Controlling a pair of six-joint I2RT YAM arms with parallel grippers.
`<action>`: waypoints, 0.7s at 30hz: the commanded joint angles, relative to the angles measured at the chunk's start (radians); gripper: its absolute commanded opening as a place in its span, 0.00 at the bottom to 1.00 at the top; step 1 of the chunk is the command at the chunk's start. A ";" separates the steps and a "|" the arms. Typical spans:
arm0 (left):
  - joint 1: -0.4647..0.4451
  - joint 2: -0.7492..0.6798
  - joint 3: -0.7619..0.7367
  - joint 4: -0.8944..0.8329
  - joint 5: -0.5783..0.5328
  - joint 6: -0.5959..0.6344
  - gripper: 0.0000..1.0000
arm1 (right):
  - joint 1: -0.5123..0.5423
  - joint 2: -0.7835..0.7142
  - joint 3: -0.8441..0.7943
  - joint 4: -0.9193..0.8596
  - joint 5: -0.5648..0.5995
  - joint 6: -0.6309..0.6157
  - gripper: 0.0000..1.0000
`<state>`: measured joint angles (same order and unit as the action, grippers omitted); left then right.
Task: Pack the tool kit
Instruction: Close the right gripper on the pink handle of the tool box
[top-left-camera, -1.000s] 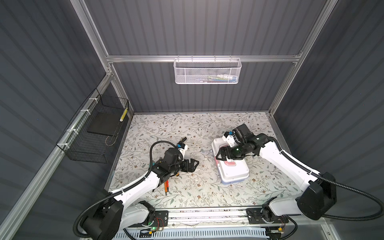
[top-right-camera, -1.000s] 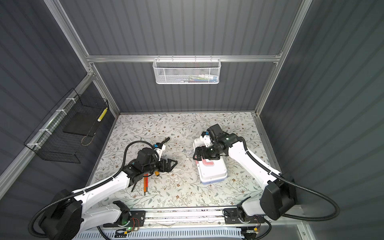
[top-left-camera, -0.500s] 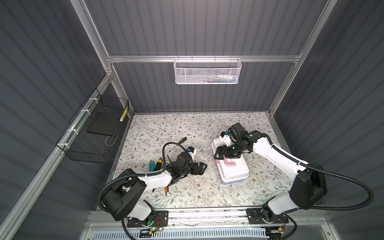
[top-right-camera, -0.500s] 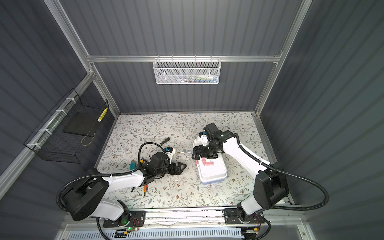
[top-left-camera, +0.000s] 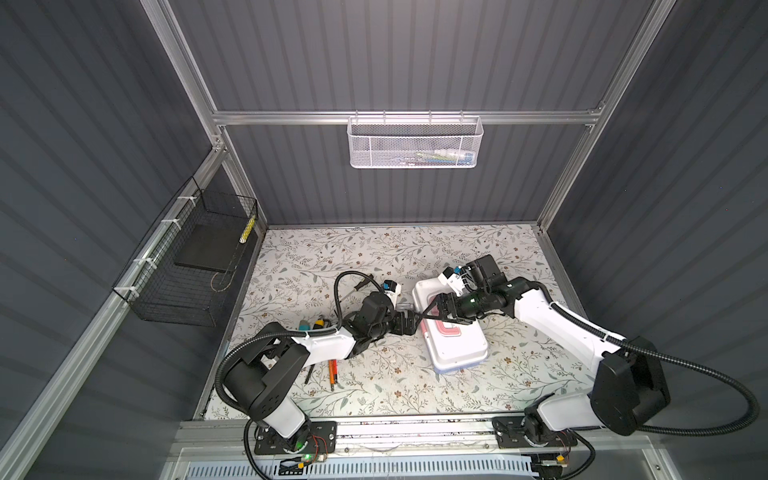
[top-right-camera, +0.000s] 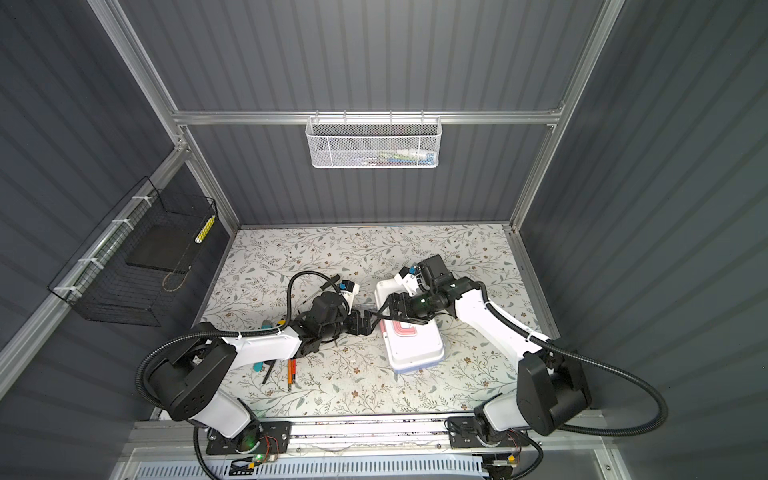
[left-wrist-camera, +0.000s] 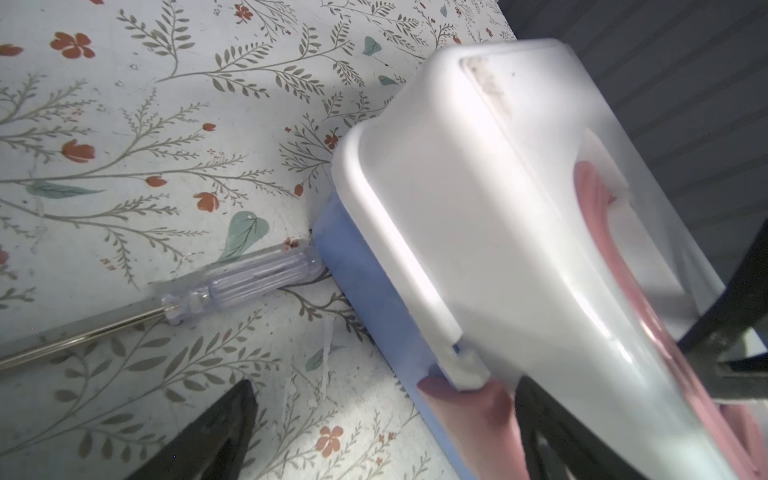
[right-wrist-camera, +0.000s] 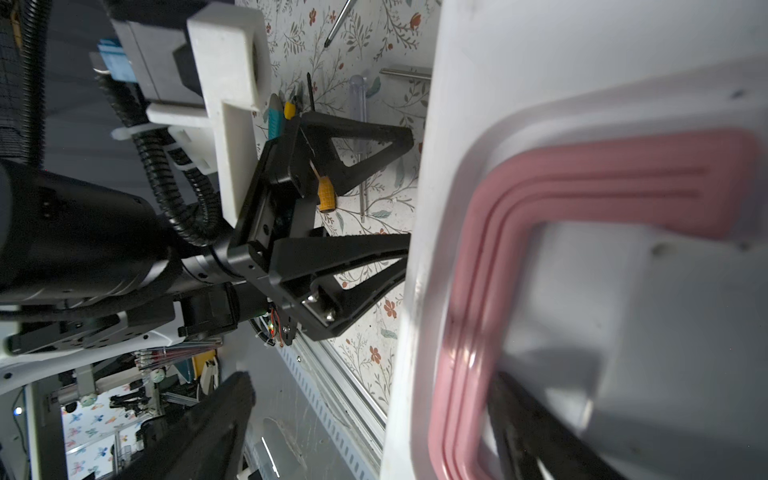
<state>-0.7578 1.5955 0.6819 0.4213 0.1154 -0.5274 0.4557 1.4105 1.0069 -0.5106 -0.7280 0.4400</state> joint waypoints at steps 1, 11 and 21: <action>-0.006 0.002 0.015 0.013 0.020 0.012 0.98 | -0.005 -0.027 -0.051 0.116 -0.166 0.078 0.90; -0.005 -0.043 0.026 -0.123 -0.071 0.030 0.99 | -0.078 -0.118 0.032 -0.096 -0.018 -0.029 0.88; -0.005 -0.176 0.016 -0.363 -0.264 0.008 0.99 | 0.100 -0.093 0.235 -0.407 0.697 -0.046 0.80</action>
<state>-0.7589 1.4811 0.7029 0.1543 -0.0540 -0.5091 0.5041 1.3128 1.2137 -0.8116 -0.2501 0.3981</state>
